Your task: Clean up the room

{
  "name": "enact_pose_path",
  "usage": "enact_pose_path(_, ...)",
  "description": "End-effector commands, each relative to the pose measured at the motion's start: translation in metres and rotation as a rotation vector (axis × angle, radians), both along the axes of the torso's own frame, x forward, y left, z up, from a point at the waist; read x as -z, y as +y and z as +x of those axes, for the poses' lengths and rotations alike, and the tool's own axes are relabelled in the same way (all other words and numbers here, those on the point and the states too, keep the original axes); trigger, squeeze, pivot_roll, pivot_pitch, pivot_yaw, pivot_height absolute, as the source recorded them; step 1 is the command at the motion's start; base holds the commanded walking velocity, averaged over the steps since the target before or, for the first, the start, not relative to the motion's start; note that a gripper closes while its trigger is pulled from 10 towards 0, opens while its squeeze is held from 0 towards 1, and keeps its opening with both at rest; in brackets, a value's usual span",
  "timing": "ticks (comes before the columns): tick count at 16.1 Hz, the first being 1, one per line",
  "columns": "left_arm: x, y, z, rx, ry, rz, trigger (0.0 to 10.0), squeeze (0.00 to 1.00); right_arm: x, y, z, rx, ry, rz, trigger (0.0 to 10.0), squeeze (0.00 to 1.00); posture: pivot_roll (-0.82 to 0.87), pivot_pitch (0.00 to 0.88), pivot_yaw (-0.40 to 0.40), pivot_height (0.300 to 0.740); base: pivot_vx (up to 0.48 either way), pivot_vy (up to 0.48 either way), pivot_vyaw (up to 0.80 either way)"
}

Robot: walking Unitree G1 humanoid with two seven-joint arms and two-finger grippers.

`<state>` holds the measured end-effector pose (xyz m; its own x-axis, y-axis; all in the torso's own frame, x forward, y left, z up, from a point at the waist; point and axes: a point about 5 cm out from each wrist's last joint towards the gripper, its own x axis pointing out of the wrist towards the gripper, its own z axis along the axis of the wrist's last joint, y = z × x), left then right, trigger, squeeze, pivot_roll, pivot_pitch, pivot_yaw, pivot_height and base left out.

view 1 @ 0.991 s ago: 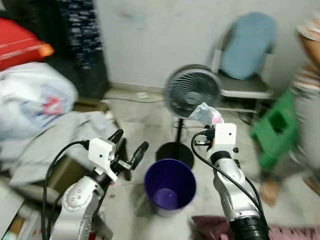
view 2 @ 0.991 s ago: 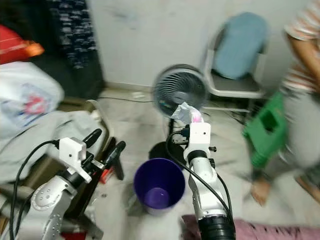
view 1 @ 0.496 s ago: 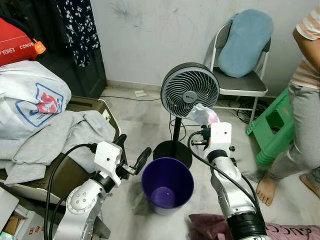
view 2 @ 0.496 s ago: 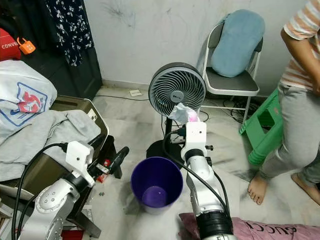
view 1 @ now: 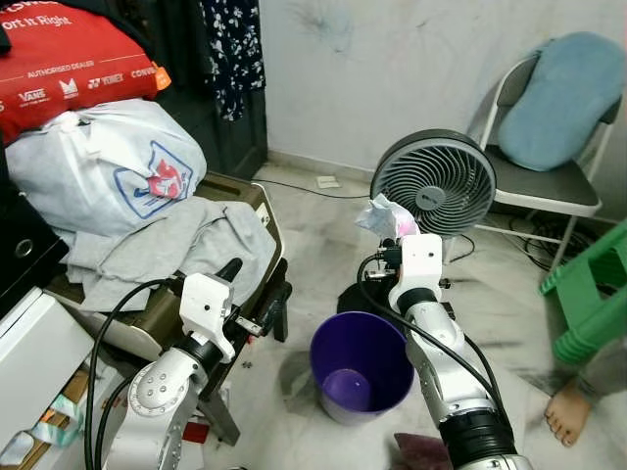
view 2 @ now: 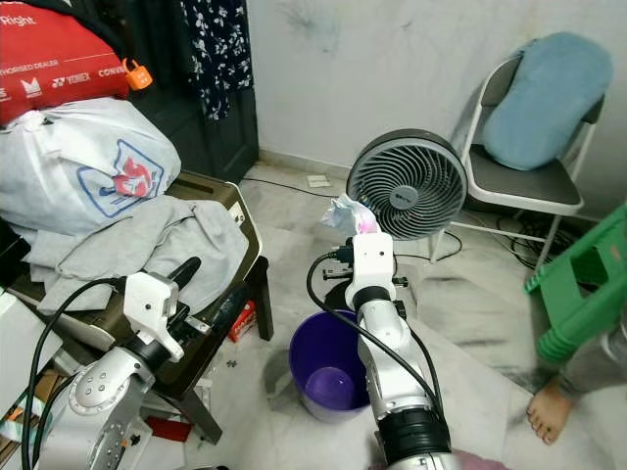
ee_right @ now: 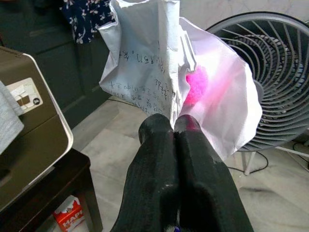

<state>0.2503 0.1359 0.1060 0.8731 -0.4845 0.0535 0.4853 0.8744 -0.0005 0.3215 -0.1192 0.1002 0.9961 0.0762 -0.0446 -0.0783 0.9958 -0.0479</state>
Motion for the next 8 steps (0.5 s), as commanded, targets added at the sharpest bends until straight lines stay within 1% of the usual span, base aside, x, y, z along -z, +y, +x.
enact_pose_path(1, -0.0019, -0.0020, -0.0003, 0.015, -0.003, 0.002, 10.0, 0.00, 0.0004, -0.0024, 0.0007, 0.006, 0.000, -0.003, 10.0, 0.00, 0.05, 0.047, -0.025, 0.740, 0.000, 0.000, 0.00)
enact_pose_path(2, -0.0019, -0.0021, -0.0001, 0.015, -0.003, 0.002, 10.0, 0.00, 0.0002, -0.0023, 0.0009, 0.005, -0.001, -0.003, 10.0, 0.00, 0.05, 0.047, -0.025, 0.740, 0.247, 0.000, 0.00)
enact_pose_path(4, -0.0017, -0.0030, 0.0002, 0.020, -0.002, 0.003, 10.0, 0.00, -0.0007, -0.0027, 0.0019, 0.001, -0.006, -0.006, 10.0, 0.00, 0.05, 0.043, -0.026, 0.740, 0.000, 0.000, 0.00)
enact_pose_path(5, -0.0014, -0.0038, 0.0002, 0.022, -0.001, 0.002, 10.0, 0.00, -0.0008, -0.0029, 0.0024, 0.002, -0.007, -0.007, 10.0, 0.00, 0.05, 0.043, -0.026, 0.740, 0.259, 0.000, 0.00)
enact_pose_path(6, -0.0008, -0.0050, -0.0008, 0.027, -0.001, 0.003, 10.0, 0.00, -0.0010, -0.0028, 0.0024, 0.002, -0.008, -0.007, 10.0, 0.00, 0.05, 0.043, -0.026, 0.740, 0.000, 0.000, 0.00)
enact_pose_path(8, 0.0004, -0.0053, -0.0014, 0.030, 0.001, 0.003, 10.0, 0.00, -0.0007, -0.0019, 0.0027, 0.000, -0.007, -0.006, 10.0, 0.00, 0.05, 0.040, -0.025, 0.740, 0.328, 0.000, 0.00)
